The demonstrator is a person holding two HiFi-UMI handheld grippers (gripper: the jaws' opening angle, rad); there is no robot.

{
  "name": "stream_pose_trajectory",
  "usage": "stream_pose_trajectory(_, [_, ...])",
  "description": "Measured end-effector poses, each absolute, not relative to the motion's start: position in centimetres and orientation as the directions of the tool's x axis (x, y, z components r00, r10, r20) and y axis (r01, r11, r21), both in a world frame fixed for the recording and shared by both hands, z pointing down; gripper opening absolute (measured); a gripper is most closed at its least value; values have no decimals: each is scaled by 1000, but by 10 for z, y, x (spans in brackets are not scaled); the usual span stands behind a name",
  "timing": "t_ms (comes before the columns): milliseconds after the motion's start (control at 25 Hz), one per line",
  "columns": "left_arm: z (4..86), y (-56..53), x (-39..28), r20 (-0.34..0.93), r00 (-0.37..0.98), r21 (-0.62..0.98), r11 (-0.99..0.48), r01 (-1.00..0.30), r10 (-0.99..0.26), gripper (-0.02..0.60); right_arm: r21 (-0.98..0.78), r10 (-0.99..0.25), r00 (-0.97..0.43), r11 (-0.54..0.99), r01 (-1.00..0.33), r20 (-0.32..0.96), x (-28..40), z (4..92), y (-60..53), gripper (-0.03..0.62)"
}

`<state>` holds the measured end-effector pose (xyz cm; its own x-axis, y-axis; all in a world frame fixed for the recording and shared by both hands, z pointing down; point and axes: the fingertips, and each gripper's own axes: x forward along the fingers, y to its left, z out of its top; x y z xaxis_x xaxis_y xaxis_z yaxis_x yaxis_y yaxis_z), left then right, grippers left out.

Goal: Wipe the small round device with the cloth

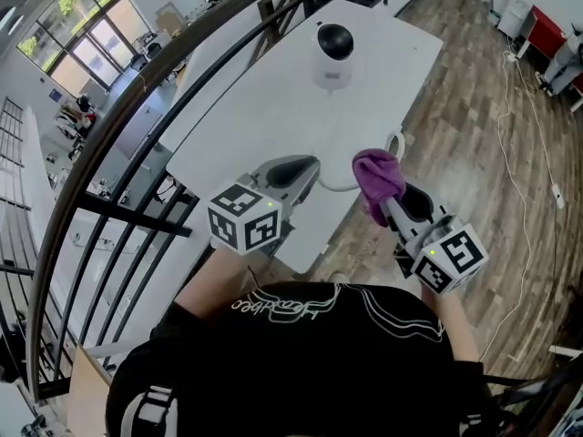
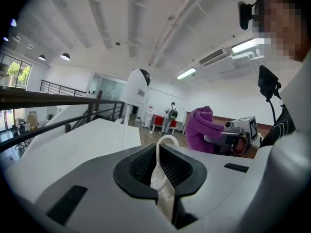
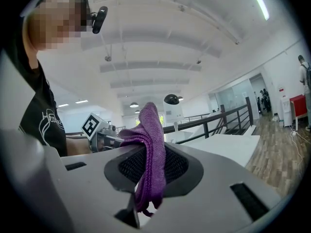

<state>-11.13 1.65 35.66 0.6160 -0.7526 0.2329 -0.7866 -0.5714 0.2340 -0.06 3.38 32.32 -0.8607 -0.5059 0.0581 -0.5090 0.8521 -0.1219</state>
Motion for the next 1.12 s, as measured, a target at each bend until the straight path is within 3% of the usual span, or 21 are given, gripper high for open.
stream_pose_trajectory(120, [355,-7,-115,252,587,200,-552,-809,-769,20,-123,-492,-869,861,-494,49,-3,320,14,66])
stream_pose_trajectory(440, [376,-67,-136,339,573,156,-557,-816,-746,117,-133,-523,-852,842,-523,38,-23,318,-22,66])
stream_pose_trajectory(760, [408,-101,-143,398,666,227,-636,-737,-631,121,-118,-607,-793,785,-609,54,-45,319,-40,66])
stream_pose_trajectory(1120, [410,-102,-135,355,772,324,-705,-631,-528,119,-94,-668,-740,734,-672,77,-61,321,-42,66])
